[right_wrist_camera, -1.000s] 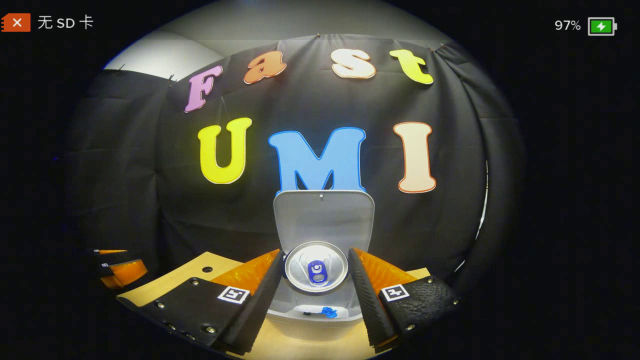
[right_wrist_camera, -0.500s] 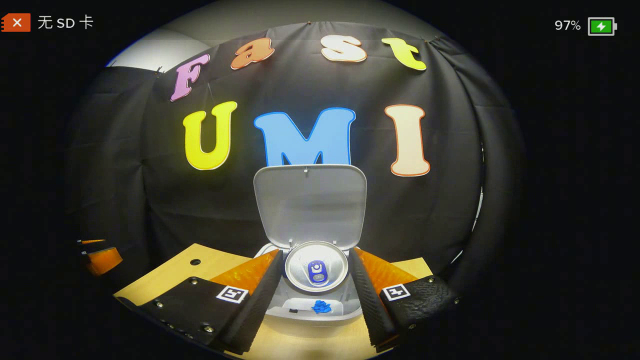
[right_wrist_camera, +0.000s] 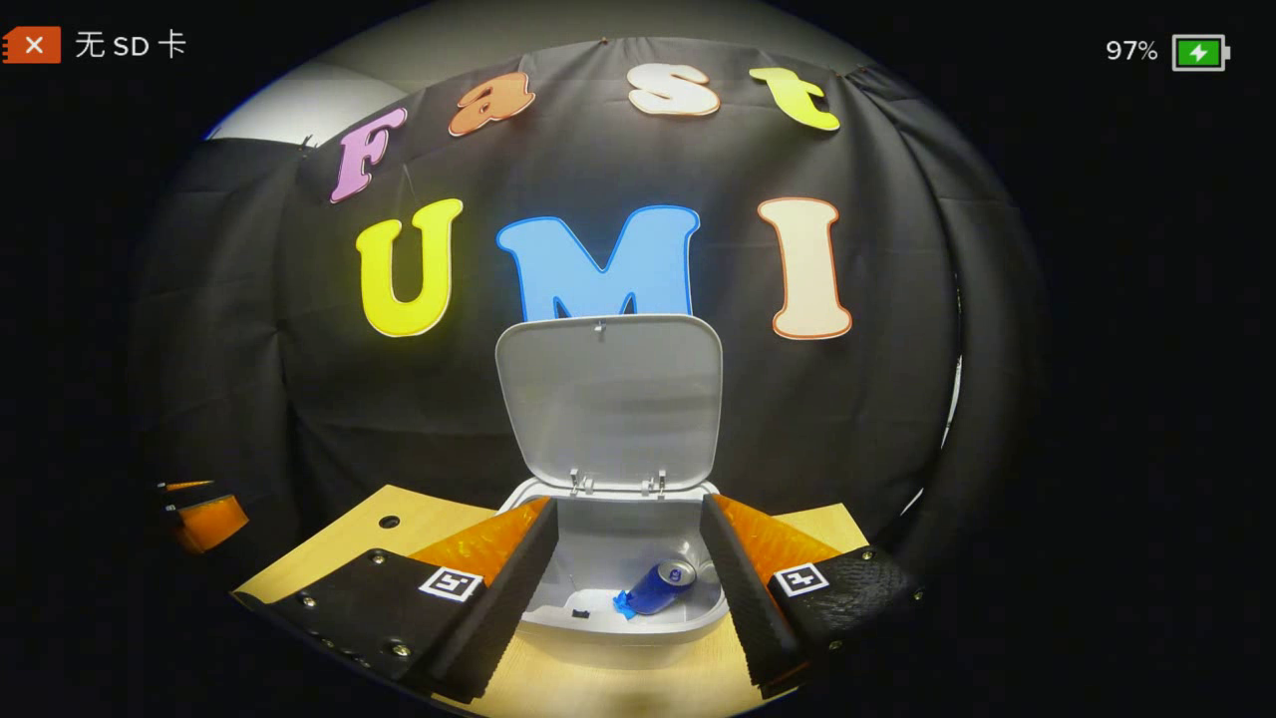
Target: Press the lid of the desktop garbage bin to open it, pick up the crumpled paper on the desktop and throw it into the bin, then pick up the pop can on the desktop and drop it into the bin, and finally close the garbage bin lid.
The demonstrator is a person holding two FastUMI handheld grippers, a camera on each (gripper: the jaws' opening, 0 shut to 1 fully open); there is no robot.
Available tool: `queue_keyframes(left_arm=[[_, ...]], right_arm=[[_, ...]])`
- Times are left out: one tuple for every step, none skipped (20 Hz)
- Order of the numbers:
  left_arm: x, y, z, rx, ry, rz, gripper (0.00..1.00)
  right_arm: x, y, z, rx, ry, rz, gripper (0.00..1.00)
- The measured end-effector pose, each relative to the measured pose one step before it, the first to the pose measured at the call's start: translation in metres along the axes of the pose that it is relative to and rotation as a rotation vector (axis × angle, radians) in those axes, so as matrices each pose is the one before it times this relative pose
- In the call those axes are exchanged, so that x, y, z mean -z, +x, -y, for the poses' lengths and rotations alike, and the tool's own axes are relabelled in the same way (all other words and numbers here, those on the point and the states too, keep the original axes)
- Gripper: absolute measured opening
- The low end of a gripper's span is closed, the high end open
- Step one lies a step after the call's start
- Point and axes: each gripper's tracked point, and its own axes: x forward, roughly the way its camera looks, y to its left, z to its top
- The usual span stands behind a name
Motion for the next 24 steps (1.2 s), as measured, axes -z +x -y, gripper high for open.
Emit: queue_keyframes(left_arm=[[0.00062, 0.00042, 0.00072, 0.00245, 0.00176, -0.00126, 0.89], [-0.00046, -0.00011, 0.00096, 0.00181, 0.00116, -0.00007, 0.89], [-0.00012, 0.00044, 0.00008, 0.00144, 0.00079, -0.00001, 0.89], [0.00040, 0.00056, 0.00049, 0.00169, 0.00052, -0.00088, 0.89], [0.00061, -0.00004, 0.00045, 0.00097, 0.00009, -0.00071, 0.89], [0.00058, -0.00016, 0.00031, 0.00067, -0.00103, -0.00141, 0.89], [0.00049, 0.00044, 0.00020, 0.00084, -0.00094, -0.00090, 0.89], [-0.00036, 0.00021, -0.00064, 0.00000, -0.00019, -0.00161, 0.89], [0.00035, 0.00029, -0.00103, -0.00043, 0.00023, -0.00050, 0.89], [0.00034, 0.00079, -0.00026, -0.00108, -0.00050, -0.00063, 0.89], [-0.00020, 0.00069, 0.00016, -0.00008, -0.00209, -0.00068, 0.89], [-0.00095, 0.00047, -0.00096, 0.00017, -0.00163, 0.00027, 0.89], [-0.00053, 0.00098, -0.00002, -0.00017, -0.00045, -0.00030, 0.89], [-0.00044, 0.00143, -0.00053, -0.00062, -0.00005, -0.00055, 0.89], [-0.00084, 0.00086, -0.00043, -0.00109, -0.00035, -0.00077, 0.89], [-0.00019, 0.00127, -0.00018, -0.00061, -0.00145, -0.00137, 0.89], [-0.00153, 0.00115, -0.00048, -0.00115, -0.00274, -0.00082, 0.89], [-0.00100, 0.00118, 0.00011, -0.00100, -0.00243, 0.00041, 0.89], [-0.00037, 0.00101, -0.00027, -0.00097, -0.00279, 0.00014, 0.89], [-0.00069, 0.00167, -0.00026, -0.00132, -0.00256, -0.00024, 0.89], [-0.00036, 0.00107, -0.00044, -0.00176, -0.00169, -0.00132, 0.89], [0.00055, 0.00113, -0.00123, -0.00216, -0.00137, -0.00190, 0.89], [0.00037, 0.00148, -0.00147, -0.00262, -0.00202, -0.00181, 0.89], [0.00052, 0.00091, -0.00131, -0.00413, -0.00252, -0.00188, 0.89]], right_arm=[[-0.00151, -0.00007, -0.00048, -0.00062, 0.00350, 0.00221, 0.91], [-0.00309, 0.00020, -0.00099, -0.00055, 0.00338, 0.00481, 0.91], [-0.00261, -0.00031, 0.00057, -0.00153, 0.00237, 0.00473, 0.91], [-0.00370, 0.00027, -0.00116, -0.00129, 0.00190, 0.00705, 0.91], [-0.00371, 0.00075, -0.00037, -0.00192, 0.00077, 0.00708, 0.91], [-0.00433, 0.00065, -0.00037, 0.00038, -0.00124, 0.00873, 0.91], [-0.00443, 0.00132, -0.00021, 0.00007, -0.00154, 0.00902, 0.91], [-0.00475, 0.00192, -0.00059, -0.00123, -0.00156, 0.00821, 0.91], [-0.00454, 0.00174, -0.00098, -0.00093, -0.00019, 0.00870, 0.91], [-0.00520, 0.00255, -0.00032, -0.00072, -0.00002, 0.00788, 0.90], [-0.00489, 0.00280, -0.00083, -0.00080, -0.00163, 0.00957, 0.90], [-0.00577, 0.00324, -0.00014, 0.00228, -0.00380, 0.00840, 0.90], [-0.00547, 0.00318, -0.00018, -0.00074, -0.00289, 0.01002, 0.90], [-0.00799, 0.00342, -0.00173, -0.00208, -0.00029, 0.01339, 0.91], [-0.00687, 0.00399, -0.00057, -0.00151, -0.00182, 0.01343, 0.90], [-0.00710, 0.00404, -0.00033, 0.00091, -0.00378, 0.01231, 0.90], [-0.00547, 0.00420, 0.00035, 0.00257, -0.00536, 0.00971, 0.90], [-0.00732, 0.00514, -0.00067, 0.00112, -0.00527, 0.01269, 0.90], [-0.00613, 0.00464, -0.00026, 0.00386, -0.00643, 0.01176, 0.90], [-0.00574, 0.00577, 0.00017, 0.00347, -0.00681, 0.01130, 0.90], [-0.00486, 0.00531, -0.00105, 0.00188, -0.00487, 0.00855, 0.90], [-0.00413, 0.00454, -0.00091, 0.00131, -0.00358, 0.00747, 0.90], [-0.00208, 0.00470, -0.00034, 0.00415, -0.00033, 0.00614, 0.90], [-0.00308, 0.00461, -0.00056, 0.00275, 0.00195, 0.00762, 0.90]])
